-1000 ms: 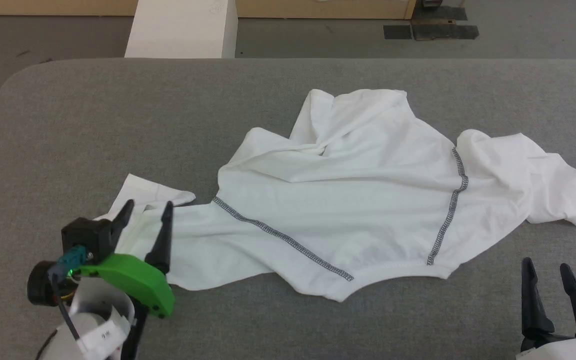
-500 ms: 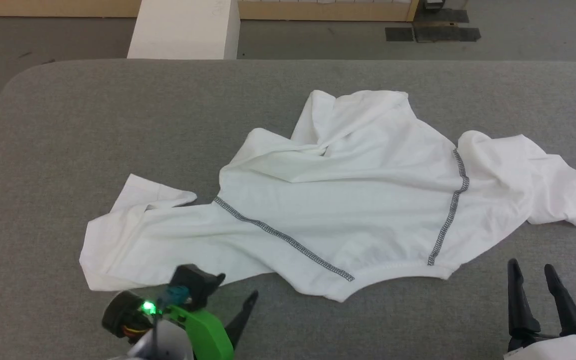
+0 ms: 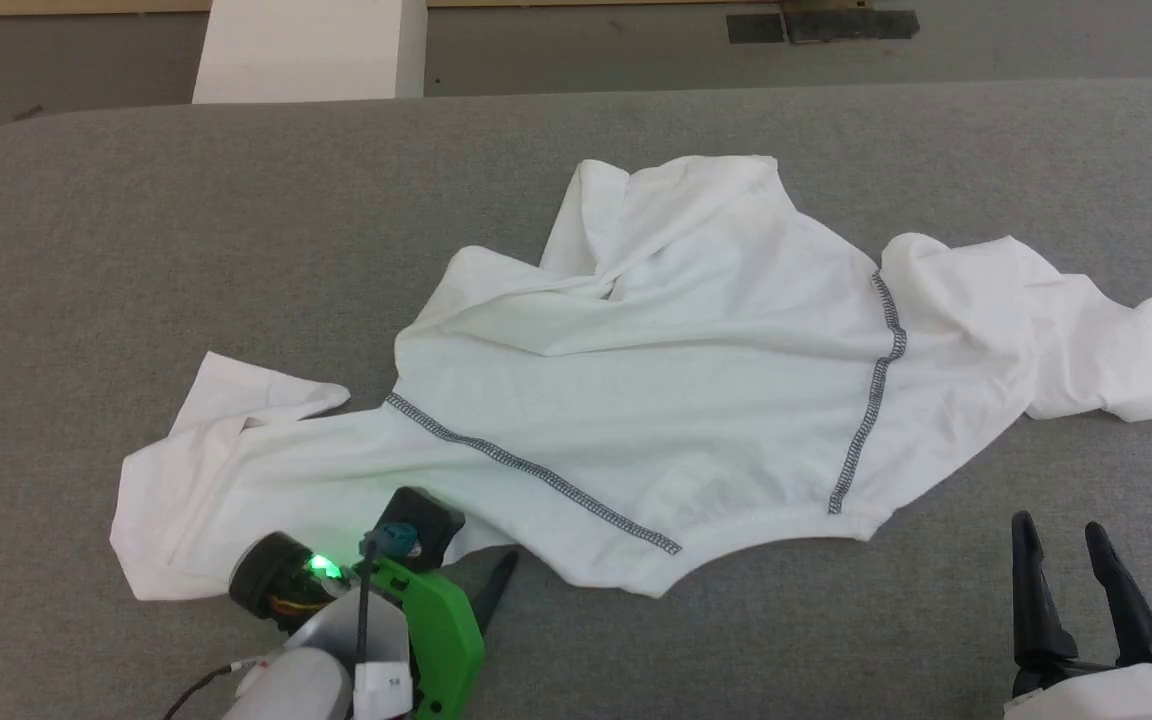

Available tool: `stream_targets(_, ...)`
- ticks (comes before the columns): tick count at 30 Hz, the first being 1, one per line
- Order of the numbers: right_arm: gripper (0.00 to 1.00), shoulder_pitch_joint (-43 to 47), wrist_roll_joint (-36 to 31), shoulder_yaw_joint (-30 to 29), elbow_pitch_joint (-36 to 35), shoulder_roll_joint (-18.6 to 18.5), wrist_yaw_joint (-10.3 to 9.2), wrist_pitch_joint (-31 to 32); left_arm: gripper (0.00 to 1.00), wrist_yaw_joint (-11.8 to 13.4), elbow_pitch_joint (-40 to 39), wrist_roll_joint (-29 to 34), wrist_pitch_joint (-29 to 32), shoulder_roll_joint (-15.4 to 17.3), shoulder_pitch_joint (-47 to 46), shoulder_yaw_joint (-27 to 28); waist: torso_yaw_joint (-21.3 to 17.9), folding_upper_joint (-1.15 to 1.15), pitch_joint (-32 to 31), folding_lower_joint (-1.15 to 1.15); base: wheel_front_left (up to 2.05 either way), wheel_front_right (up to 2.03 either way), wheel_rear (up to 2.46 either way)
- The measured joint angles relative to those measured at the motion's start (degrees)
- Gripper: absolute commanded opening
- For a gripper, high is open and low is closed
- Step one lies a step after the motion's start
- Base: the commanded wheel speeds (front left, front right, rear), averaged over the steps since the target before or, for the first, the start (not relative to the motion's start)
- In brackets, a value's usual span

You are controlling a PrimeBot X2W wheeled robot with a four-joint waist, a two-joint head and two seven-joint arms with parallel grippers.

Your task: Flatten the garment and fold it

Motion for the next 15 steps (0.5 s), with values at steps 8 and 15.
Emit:
stream_targets(8,1.0,0.0,-0.1,-0.1,-1.1,0.0,0.0,0.7,1.0,0.4,6.8,3.5,-3.4,-1.7,-4.1,-2.4,-0.5,0.0,0.9,0.0,0.0,0.0,0.0)
stream_targets(15,1.0,0.0,-0.1,-0.2,-1.4,0.0,0.0,0.9,0.0,1.1,10.4,2.5,-6.1,-4.5,-5.6,-2.2,-0.4,0.0,1.2,0.0,0.0,0.0,0.0)
